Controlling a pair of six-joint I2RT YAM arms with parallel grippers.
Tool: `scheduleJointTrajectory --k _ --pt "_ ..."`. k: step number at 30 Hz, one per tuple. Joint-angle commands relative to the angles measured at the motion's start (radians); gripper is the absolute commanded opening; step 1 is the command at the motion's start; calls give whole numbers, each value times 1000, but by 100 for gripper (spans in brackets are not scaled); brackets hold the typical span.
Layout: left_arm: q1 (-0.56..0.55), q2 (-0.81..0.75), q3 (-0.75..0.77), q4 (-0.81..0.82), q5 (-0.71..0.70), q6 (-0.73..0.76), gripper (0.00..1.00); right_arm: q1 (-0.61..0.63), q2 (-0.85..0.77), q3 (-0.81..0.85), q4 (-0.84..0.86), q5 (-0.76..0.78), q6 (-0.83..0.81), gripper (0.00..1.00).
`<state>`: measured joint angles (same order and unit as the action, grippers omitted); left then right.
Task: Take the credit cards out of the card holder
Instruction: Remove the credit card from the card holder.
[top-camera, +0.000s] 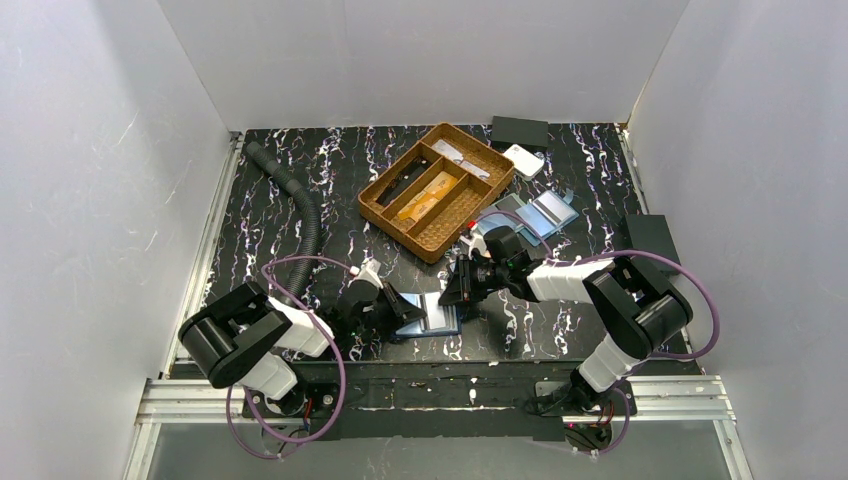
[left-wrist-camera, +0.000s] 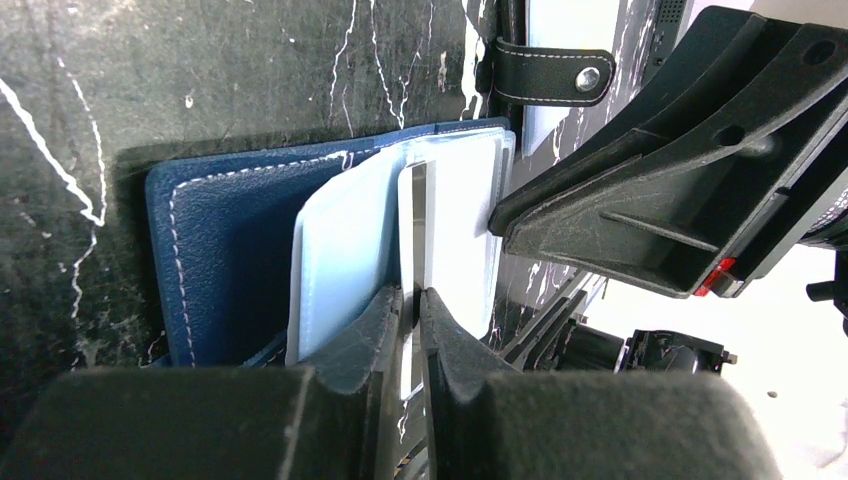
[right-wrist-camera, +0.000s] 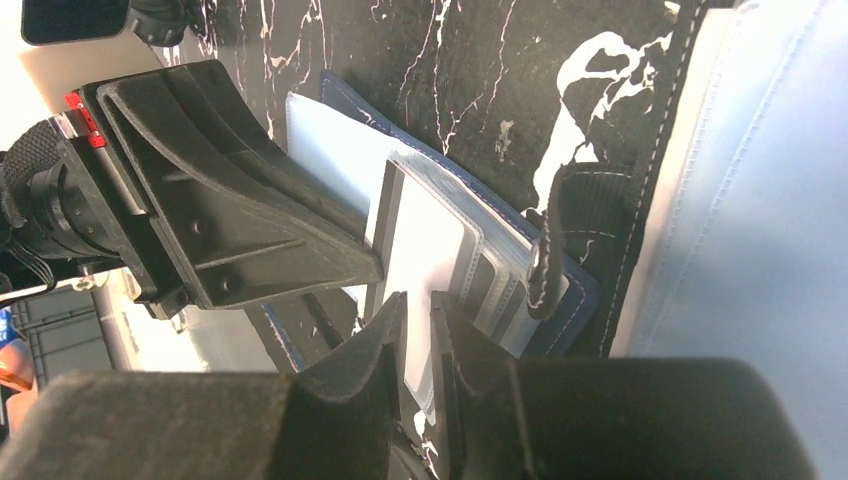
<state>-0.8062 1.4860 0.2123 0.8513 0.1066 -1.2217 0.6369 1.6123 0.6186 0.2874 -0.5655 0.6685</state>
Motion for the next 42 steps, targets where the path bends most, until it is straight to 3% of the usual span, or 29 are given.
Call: scheduleJointTrajectory --k 1,7,18,24,28,31,35,42 --pt "5 -2 -51 -46 -13 19 0 4 43 1 -95 159 -83 24" --pt "17 -21 -98 47 5 3 0 -3 29 -4 -85 153 -94 27" --pt "43 -83 -156 57 18 11 0 -9 13 -3 -98 166 -126 28" --pt "55 -235 -206 27 21 76 0 -9 -92 -13 -69 107 -206 31" --pt "57 -363 -205 -43 37 156 0 -10 -169 -1 -68 -44 -314 36" --pt "56 -475 -196 -87 55 217 0 -11 -208 55 -157 -206 -489 47" --pt "57 -634 -161 -194 96 316 0 -30 -274 159 -412 -356 -826 65" --pt "57 -719 -45 -292 230 460 0 -88 -355 341 -810 -392 -1209 98"
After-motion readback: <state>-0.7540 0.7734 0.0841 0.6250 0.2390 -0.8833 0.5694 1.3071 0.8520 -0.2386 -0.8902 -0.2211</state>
